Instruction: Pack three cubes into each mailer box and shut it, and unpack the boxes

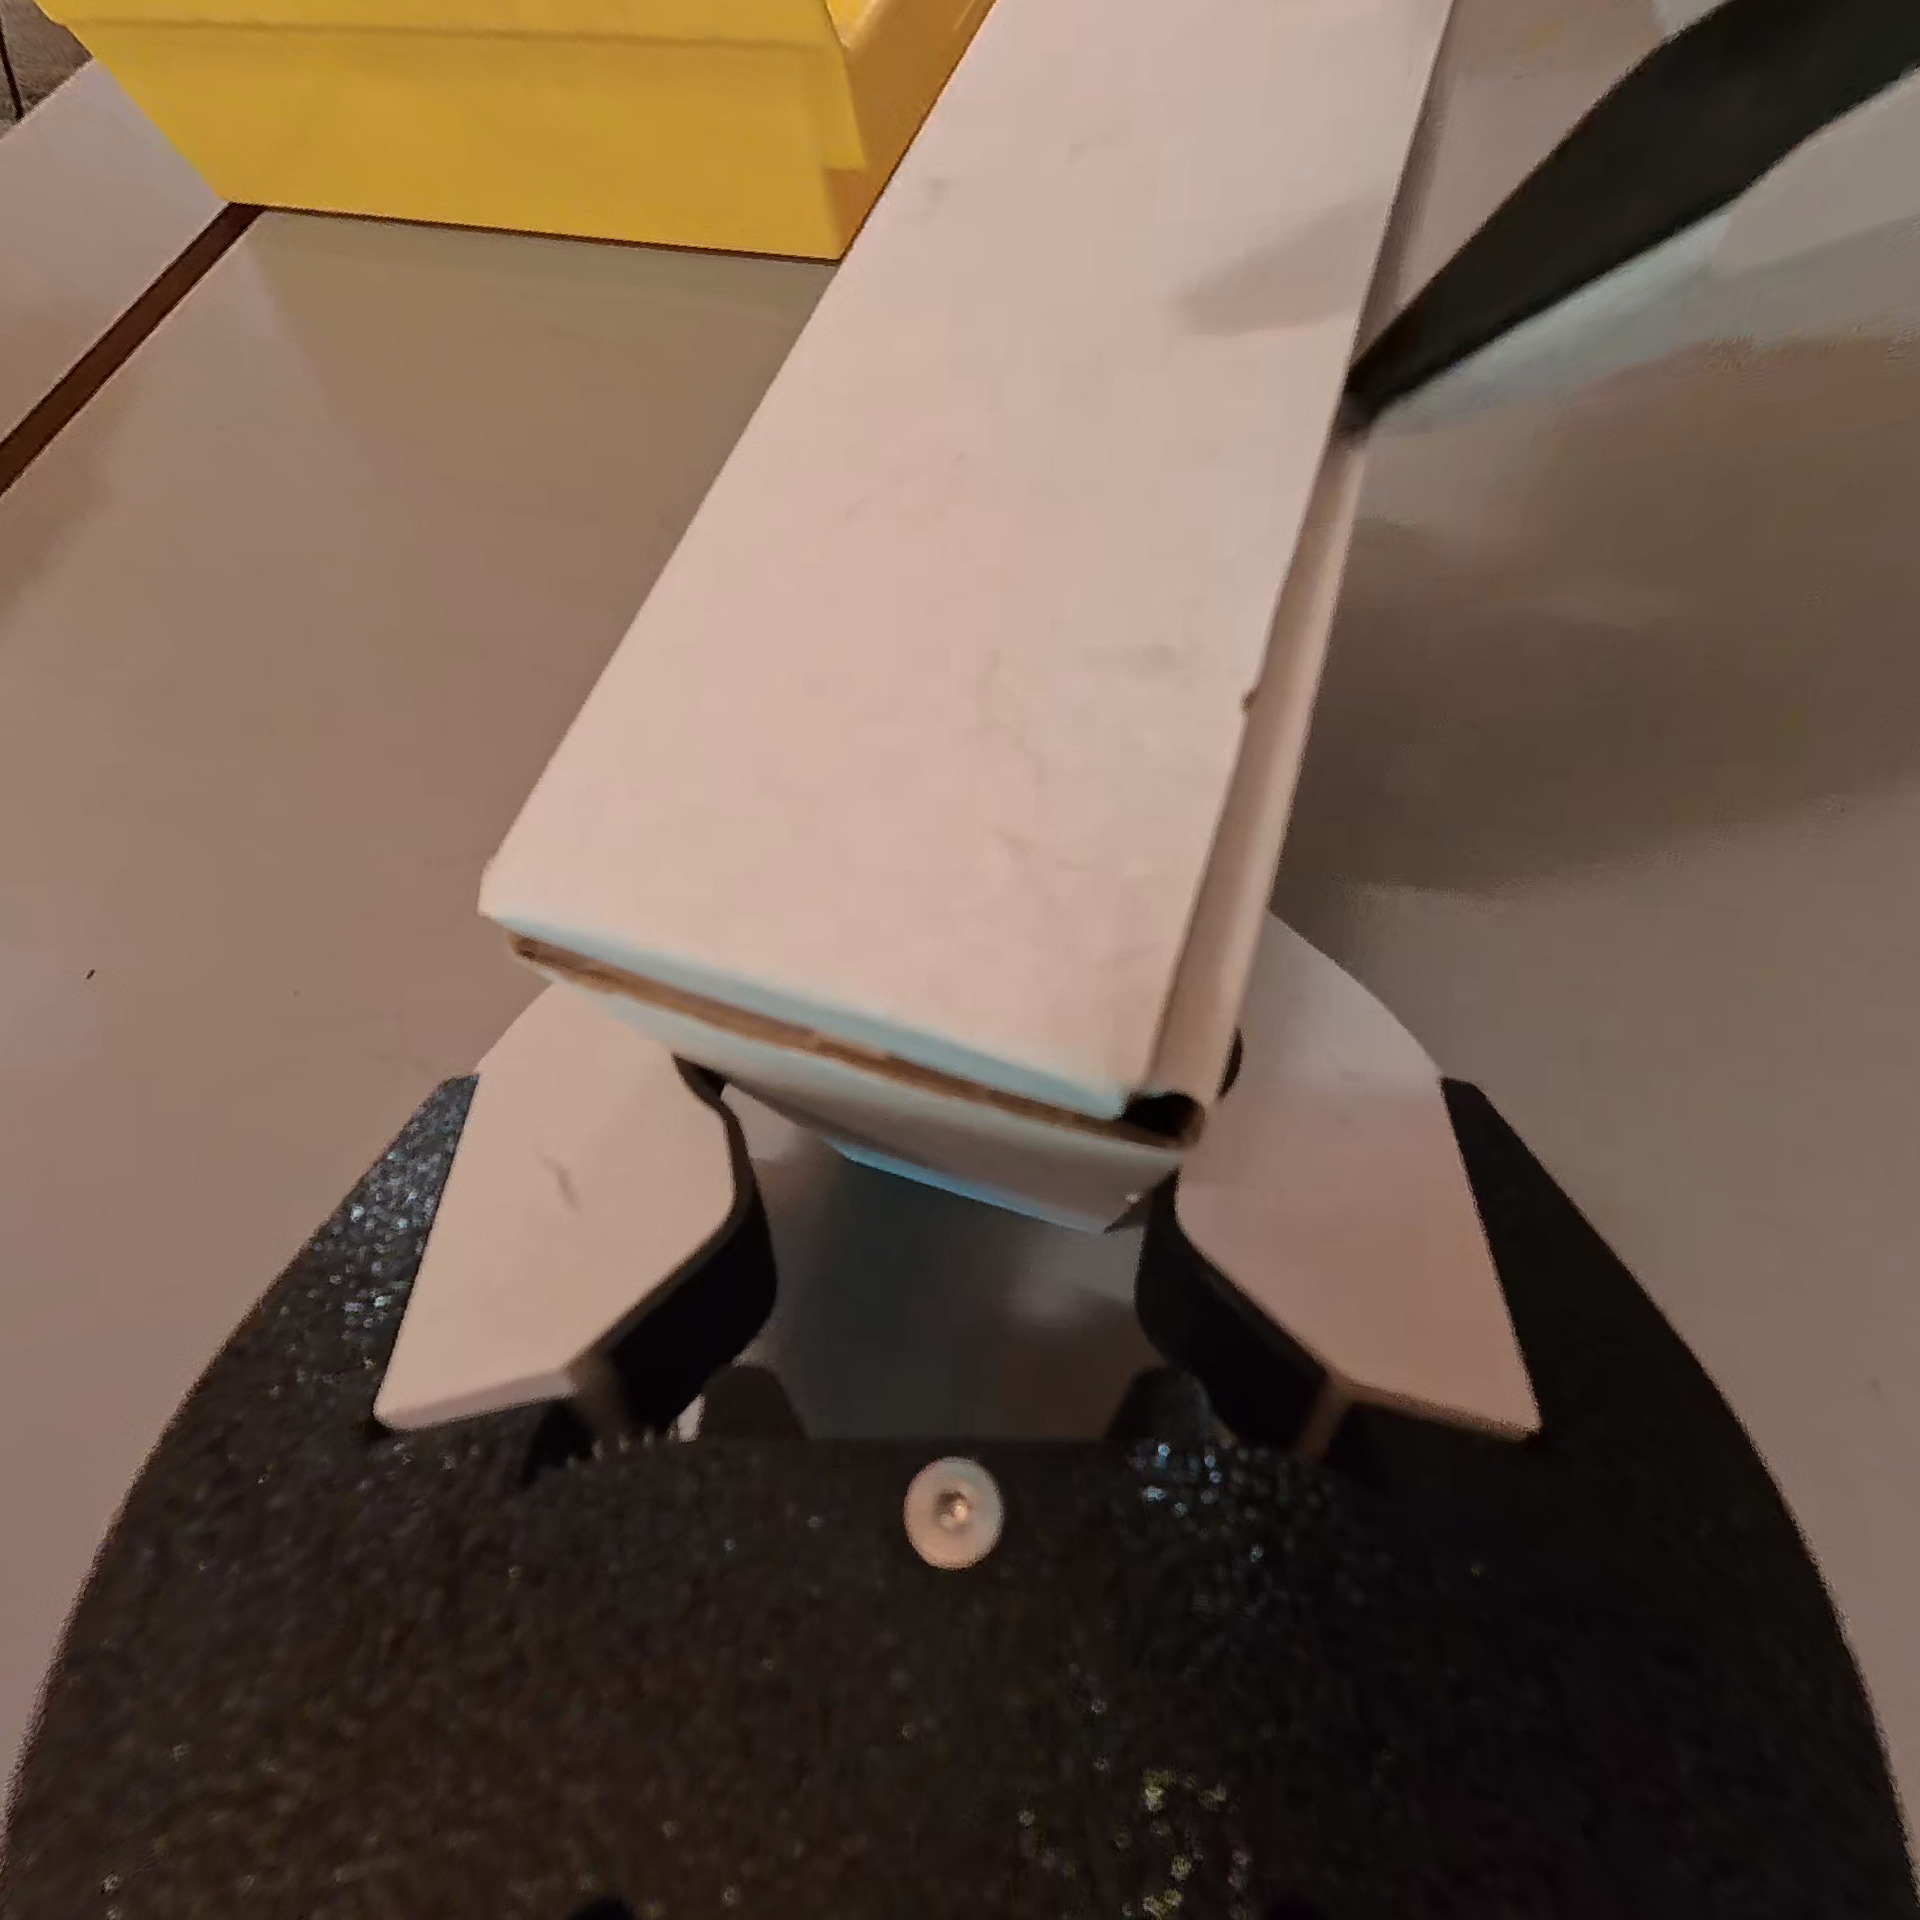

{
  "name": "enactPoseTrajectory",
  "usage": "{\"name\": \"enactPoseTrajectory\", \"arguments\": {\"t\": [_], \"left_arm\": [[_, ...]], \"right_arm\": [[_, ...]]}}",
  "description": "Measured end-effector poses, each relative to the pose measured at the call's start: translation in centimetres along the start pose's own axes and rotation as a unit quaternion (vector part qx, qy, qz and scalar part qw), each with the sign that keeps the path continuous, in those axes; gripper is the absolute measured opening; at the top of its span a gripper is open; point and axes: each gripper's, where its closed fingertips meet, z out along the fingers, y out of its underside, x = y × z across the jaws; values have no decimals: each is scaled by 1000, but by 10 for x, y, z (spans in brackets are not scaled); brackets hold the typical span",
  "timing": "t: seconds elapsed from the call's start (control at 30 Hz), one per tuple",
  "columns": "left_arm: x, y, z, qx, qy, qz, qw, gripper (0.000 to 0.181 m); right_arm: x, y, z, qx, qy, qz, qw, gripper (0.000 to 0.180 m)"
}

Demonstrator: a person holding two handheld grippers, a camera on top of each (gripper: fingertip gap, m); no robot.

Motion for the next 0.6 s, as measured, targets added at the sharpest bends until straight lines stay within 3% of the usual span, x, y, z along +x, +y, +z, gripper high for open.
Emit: {"name": "enactPoseTrajectory", "arguments": {"t": [0.1, 0.37, 0.6], "left_arm": [[0, 0, 0, 0, 2, -2, 1000, 87], [1, 0, 0, -1, 4, -1, 1000, 86], [1, 0, 0, -1, 4, 4, 1000, 86]], "right_arm": [[-4, 19, -11, -40, -19, -25, 999, 40], [-6, 56, -32, -107, 15, -52, 993, 37], [-7, 62, -36, -107, 2, -47, 993, 37]]}}
